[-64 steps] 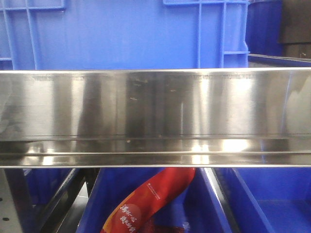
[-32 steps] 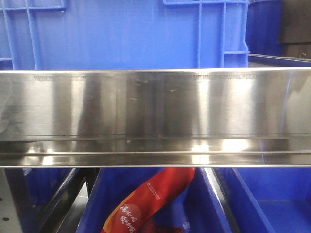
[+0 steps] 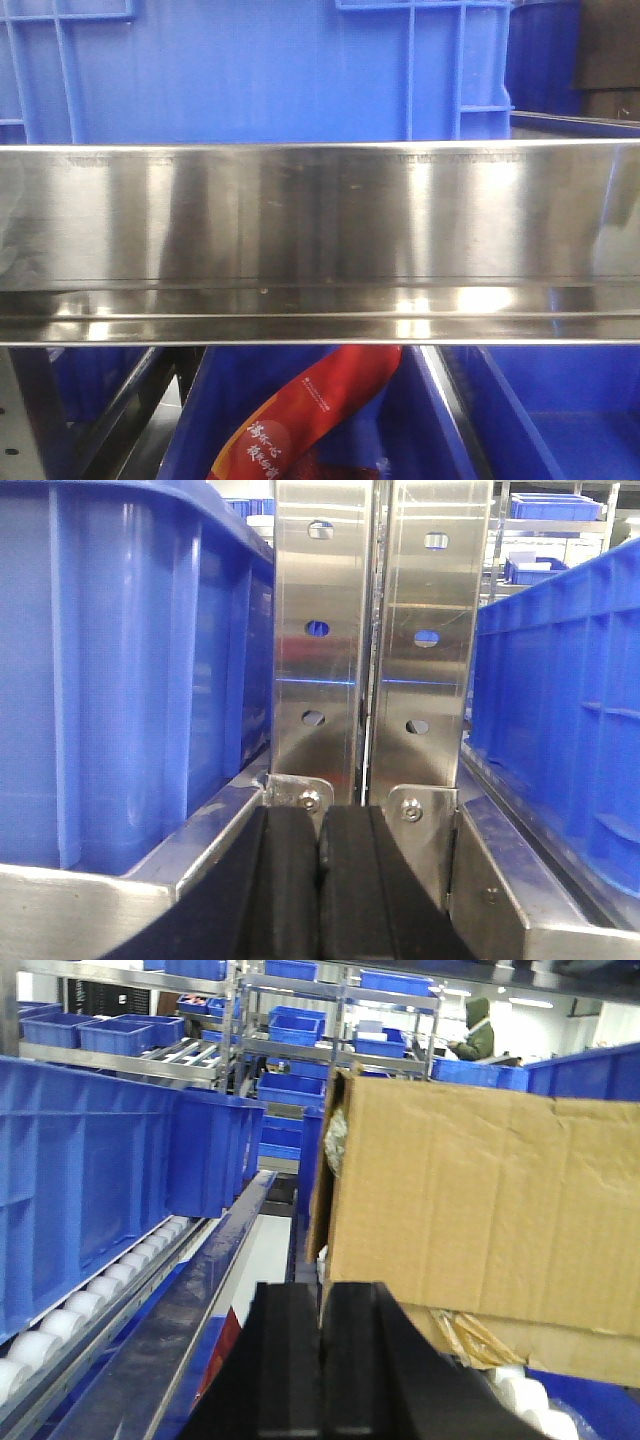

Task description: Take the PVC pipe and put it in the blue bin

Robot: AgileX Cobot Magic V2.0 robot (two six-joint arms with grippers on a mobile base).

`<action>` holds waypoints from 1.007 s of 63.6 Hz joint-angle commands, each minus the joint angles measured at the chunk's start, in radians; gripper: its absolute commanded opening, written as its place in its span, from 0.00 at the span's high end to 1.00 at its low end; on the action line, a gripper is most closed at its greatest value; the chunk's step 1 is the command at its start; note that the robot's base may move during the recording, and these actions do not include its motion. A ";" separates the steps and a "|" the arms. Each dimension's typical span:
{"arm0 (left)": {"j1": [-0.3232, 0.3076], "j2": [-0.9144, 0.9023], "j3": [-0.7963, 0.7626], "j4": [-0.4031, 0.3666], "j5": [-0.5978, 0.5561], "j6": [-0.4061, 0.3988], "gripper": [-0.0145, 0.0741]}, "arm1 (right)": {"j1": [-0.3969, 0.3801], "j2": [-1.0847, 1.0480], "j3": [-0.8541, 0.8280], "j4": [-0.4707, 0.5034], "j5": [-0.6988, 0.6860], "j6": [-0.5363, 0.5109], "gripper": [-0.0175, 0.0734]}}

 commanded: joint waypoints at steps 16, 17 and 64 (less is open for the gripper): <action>0.000 -0.004 -0.001 -0.005 -0.021 -0.006 0.96 | -0.007 -0.002 0.095 -0.081 -0.224 0.078 0.99; 0.000 -0.004 -0.001 -0.005 -0.021 -0.006 0.96 | -0.007 -0.002 0.098 -0.081 -0.234 0.082 0.99; 0.000 -0.004 -0.001 -0.005 -0.021 -0.006 0.96 | -0.007 -0.002 0.186 -0.081 -0.300 0.110 0.99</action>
